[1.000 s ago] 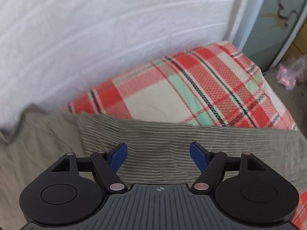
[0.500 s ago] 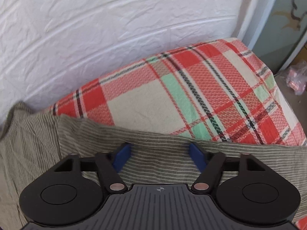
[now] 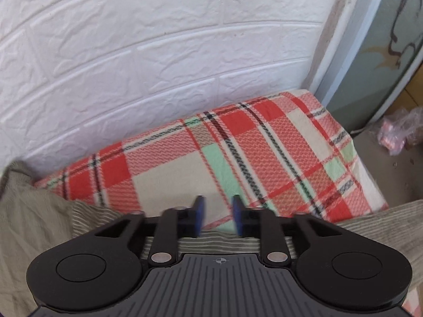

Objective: Fold clothes
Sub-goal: 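Grasp the other sleeve cuff with the right gripper while the left gripper pinches the shirt side, then hold the buttoned cuff with the right gripper while the left gripper pinches and releases the shirt side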

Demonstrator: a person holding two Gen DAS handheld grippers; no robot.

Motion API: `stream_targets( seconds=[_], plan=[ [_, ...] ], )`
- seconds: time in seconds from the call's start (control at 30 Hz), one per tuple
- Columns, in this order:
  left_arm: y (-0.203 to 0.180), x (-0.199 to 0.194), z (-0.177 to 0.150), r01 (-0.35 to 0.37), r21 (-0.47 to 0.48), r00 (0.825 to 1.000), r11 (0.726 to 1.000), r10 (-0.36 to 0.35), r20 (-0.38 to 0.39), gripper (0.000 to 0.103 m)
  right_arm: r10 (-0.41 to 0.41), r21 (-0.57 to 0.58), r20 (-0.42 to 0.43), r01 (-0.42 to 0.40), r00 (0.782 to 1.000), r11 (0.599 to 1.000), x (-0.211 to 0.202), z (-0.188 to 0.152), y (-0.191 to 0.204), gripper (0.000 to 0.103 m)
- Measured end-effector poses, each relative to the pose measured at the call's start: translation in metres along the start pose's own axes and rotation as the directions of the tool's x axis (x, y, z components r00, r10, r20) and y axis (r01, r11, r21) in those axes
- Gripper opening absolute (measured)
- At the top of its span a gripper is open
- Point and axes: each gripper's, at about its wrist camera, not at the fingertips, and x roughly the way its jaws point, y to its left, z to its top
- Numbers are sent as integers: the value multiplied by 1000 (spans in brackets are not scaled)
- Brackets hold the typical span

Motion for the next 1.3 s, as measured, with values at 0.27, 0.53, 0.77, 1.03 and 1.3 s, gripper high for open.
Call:
stream_targets(
  seconds=[0.27,0.53,0.77,1.03,1.3],
  plan=[
    [-11,-41,-13,-152,534,987,832,103,120,82,-21,15,-47,22,999,1000,-1,-15,-8,23],
    [-28,-11,-38,-63,656,997,752,82,2,83,-46,18,-53,47,998,999,0,-15,-5,25],
    [-48,1,-57,-16,739,1000,674,20,4,26,-59,21,-69,61,996,998,-1,-16,-8,26],
    [-52,-5,-57,-19,717,999,697,-8,34,0,-44,36,-68,47,997,998,-4,-19,-8,26],
    [-54,-5,-28,-127,579,985,806,34,169,0,-33,-15,-10,32,999,999,-11,-16,6,27]
  ],
)
